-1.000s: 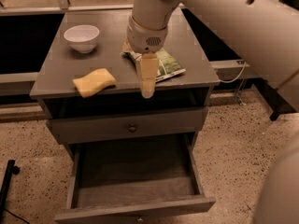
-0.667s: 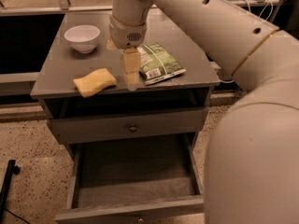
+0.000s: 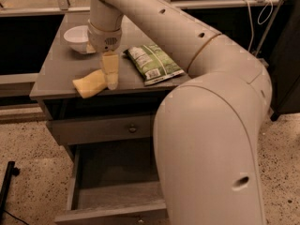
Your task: Place sponge into middle drawer
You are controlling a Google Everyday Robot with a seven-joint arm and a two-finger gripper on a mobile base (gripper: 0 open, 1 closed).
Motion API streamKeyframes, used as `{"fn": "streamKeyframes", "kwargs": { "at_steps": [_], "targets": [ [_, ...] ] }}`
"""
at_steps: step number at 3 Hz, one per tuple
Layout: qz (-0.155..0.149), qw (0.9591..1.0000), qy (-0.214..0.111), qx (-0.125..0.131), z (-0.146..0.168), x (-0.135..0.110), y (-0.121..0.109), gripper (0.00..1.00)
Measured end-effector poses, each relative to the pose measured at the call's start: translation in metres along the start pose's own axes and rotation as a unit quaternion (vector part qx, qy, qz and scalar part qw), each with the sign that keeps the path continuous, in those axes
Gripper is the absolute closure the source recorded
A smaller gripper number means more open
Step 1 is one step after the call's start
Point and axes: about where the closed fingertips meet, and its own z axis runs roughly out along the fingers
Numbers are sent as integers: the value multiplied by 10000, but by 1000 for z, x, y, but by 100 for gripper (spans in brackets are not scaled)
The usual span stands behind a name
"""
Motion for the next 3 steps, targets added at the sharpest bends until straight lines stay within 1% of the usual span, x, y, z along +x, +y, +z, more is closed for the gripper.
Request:
{"fn": "streamKeyframes", "kwargs": {
  "at_steps": [1, 2, 3],
  "targets": [
    [-91, 9993, -302, -209, 23, -13, 8, 27],
    [-122, 9984, -453, -311, 28, -15, 21, 50],
    [-115, 9969, -709, -335, 21, -15, 46, 73]
  ]
}}
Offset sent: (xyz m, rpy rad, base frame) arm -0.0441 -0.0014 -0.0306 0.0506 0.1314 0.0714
